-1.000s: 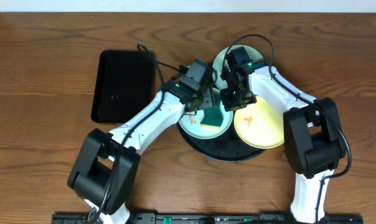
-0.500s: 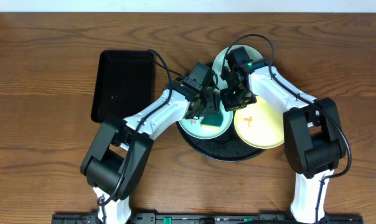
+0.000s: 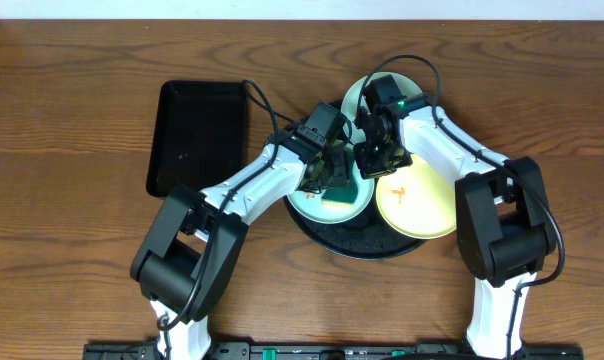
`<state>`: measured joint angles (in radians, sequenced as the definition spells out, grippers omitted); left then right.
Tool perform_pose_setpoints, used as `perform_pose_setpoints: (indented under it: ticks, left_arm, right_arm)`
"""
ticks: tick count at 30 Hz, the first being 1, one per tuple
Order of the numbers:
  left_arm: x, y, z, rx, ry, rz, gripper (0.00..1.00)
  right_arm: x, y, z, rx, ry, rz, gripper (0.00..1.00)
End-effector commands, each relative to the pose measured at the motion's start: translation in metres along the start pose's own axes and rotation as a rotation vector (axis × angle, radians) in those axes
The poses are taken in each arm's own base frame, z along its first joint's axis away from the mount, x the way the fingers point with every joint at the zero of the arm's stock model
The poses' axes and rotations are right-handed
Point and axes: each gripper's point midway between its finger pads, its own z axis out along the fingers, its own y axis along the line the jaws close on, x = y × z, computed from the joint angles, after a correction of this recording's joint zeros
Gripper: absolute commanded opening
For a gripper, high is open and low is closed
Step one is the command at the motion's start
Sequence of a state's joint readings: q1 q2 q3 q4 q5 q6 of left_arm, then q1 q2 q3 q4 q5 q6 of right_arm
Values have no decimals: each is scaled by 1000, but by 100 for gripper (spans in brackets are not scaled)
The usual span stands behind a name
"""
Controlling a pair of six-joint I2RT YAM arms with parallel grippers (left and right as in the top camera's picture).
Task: Clean dirty plates on tray and stack at the side
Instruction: 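Hold the plate rim with the right gripper and scrub with the left sponge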
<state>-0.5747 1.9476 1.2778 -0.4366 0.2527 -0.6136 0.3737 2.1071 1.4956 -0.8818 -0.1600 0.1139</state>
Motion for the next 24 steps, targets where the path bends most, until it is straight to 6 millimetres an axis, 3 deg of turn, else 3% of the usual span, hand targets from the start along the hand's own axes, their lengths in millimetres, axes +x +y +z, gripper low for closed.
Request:
perform_pose_setpoints:
  ticks: [1,10,13,24]
  left_arm:
    - [0,3,5,-21,-1,13,35]
    - [10,18,26,-69,47,1,19]
    - [14,30,32,-121,57,-4,7]
    - [7,88,15,-435,-26,10,7]
  right_arm:
    - [10,1,8,-1,41,-16,1]
    - [10,1,8,-1,41,-16,2]
    - [11,0,8,-1,44,-16,1]
    - [10,0,8,3,44,-16,2]
